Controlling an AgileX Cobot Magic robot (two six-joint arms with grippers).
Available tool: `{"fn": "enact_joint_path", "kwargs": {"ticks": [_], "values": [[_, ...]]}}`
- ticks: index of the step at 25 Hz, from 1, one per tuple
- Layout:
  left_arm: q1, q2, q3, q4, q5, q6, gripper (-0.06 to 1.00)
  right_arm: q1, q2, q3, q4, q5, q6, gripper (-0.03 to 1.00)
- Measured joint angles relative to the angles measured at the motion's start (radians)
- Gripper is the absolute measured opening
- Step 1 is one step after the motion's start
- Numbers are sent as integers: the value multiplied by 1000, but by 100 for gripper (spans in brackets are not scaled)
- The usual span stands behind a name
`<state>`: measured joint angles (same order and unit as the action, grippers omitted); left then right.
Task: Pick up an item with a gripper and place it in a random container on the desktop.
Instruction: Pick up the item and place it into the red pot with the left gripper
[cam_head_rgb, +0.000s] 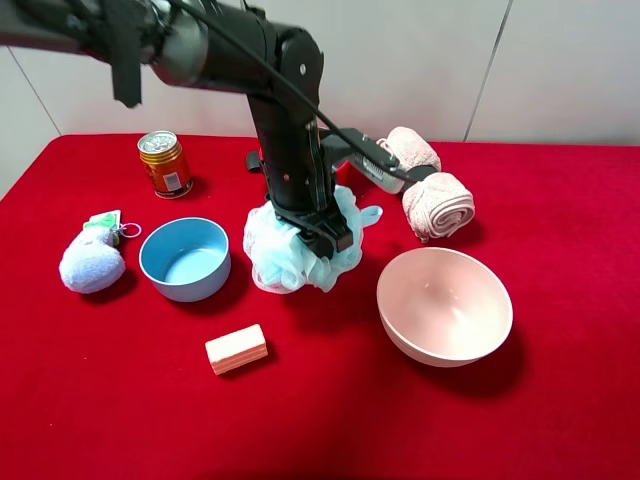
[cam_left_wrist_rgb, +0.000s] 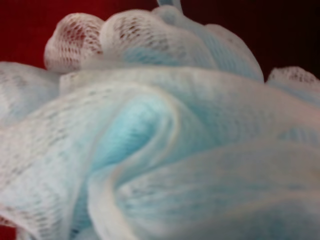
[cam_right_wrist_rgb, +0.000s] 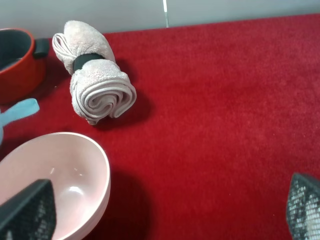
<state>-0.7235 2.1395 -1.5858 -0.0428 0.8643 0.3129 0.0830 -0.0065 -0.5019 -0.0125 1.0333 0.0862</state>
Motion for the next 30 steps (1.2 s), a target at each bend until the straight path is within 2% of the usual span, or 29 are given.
{"fn": "enact_joint_path", "kwargs": {"ticks": [8, 17, 23, 30], "values": [[0, -22, -77, 43, 133, -13, 53, 0, 0, 0, 0, 0, 0, 69], [0, -32, -204, 67, 295, -71, 51, 0, 0, 0, 0, 0, 0, 69], [0, -32, -300, 67, 303, -134, 51, 0, 0, 0, 0, 0, 0, 69], [0, -32, -372, 67, 304, -147, 51, 0, 0, 0, 0, 0, 0, 69]]}}
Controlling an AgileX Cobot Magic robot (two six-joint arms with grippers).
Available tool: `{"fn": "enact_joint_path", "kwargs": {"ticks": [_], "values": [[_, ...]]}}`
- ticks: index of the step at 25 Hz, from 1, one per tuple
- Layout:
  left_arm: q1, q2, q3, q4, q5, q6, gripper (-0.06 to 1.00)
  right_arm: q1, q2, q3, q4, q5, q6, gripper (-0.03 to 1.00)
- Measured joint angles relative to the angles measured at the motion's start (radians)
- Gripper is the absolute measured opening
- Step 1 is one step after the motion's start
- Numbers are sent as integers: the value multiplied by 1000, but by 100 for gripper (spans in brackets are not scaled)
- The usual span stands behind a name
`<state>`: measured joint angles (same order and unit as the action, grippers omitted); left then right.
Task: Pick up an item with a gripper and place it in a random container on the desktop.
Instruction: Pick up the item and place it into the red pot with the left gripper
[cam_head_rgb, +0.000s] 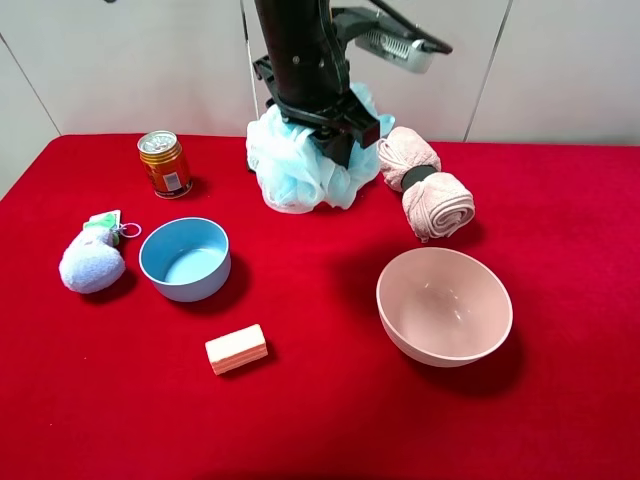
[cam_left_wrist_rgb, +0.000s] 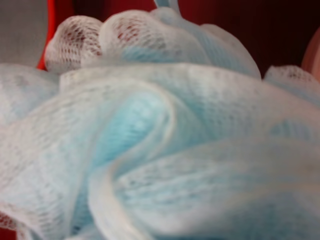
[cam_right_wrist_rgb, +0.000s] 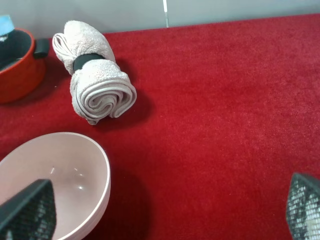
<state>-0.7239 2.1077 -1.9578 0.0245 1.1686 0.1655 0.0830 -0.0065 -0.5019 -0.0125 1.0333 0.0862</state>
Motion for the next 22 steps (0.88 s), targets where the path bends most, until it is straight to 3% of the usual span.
{"fn": "enact_joint_path", "kwargs": {"ticks": [9, 22], "values": [[0, 0, -75, 77, 1, -35, 51, 0, 0, 0, 0, 0, 0, 69], [73, 1, -89, 83, -21, -37, 50, 0, 0, 0, 0, 0, 0, 69]]}}
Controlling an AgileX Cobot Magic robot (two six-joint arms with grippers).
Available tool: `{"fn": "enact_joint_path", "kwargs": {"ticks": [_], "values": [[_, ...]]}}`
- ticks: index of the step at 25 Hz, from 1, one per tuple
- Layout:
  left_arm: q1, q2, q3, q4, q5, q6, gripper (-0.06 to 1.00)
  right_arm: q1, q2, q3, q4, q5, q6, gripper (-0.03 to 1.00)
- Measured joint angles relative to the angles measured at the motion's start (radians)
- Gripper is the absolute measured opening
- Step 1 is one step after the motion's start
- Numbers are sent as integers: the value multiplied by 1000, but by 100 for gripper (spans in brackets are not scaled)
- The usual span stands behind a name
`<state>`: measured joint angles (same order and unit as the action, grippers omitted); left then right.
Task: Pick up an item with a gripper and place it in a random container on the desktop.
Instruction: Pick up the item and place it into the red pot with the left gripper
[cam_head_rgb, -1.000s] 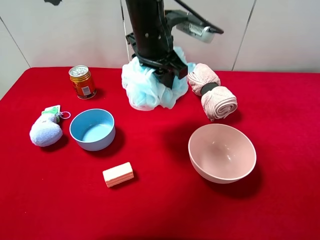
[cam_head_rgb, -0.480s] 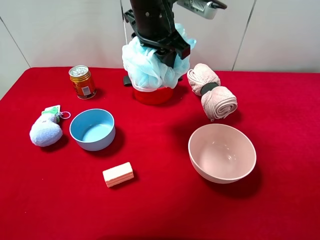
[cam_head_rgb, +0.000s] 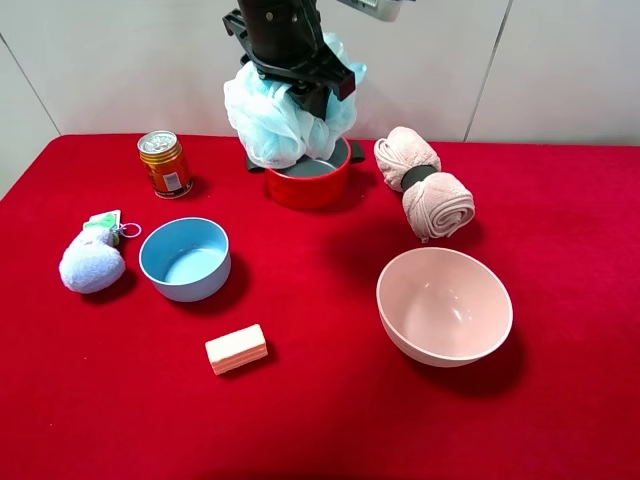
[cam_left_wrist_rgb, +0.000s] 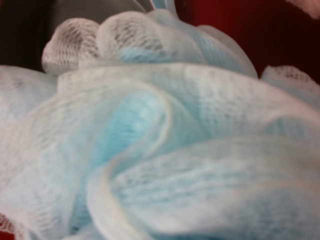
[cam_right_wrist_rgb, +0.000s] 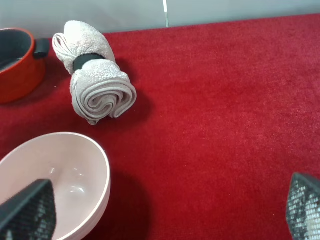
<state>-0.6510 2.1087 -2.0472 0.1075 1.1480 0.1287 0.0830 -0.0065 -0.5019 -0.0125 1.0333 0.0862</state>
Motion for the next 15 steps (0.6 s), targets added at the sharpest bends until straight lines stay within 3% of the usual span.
{"fn": "enact_joint_path", "kwargs": {"ticks": [15], "values": [[83, 95, -1, -6, -217, 11, 50, 0, 0, 0, 1, 0, 0, 69]]}}
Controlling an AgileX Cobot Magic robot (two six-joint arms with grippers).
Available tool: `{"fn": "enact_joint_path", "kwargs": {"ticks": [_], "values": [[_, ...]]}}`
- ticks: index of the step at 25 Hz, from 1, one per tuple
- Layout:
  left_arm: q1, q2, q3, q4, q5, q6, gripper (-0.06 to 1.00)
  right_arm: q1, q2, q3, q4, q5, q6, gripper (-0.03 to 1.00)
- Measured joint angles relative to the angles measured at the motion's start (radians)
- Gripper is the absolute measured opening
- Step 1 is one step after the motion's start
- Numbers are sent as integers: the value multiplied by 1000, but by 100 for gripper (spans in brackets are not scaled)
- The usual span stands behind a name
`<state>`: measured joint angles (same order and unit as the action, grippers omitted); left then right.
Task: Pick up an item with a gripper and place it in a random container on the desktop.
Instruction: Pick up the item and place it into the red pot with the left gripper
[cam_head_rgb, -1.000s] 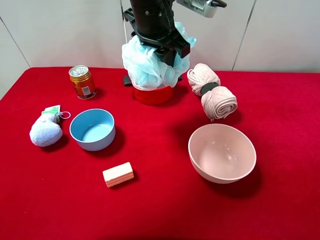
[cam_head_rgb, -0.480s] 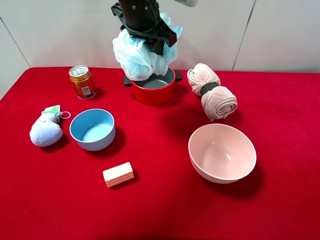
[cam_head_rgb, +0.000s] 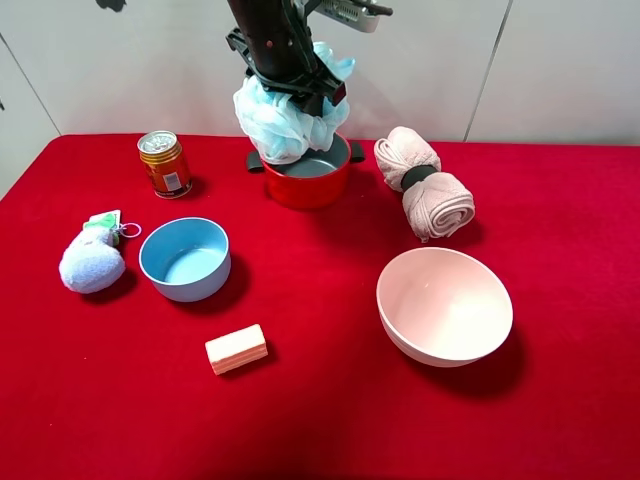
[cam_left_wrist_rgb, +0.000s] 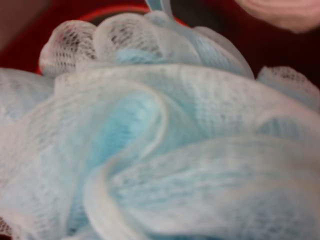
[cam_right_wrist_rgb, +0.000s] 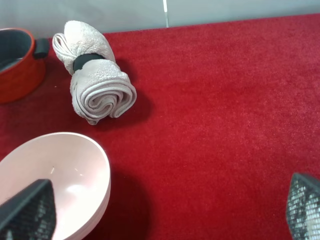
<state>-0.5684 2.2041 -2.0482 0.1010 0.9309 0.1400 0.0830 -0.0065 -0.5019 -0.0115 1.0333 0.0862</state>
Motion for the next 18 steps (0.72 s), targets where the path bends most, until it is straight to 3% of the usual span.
{"fn": "enact_joint_path", "kwargs": {"ticks": [18], "values": [[42, 144, 0, -48, -310, 60, 50, 0, 0, 0, 12, 0, 0, 69]]}}
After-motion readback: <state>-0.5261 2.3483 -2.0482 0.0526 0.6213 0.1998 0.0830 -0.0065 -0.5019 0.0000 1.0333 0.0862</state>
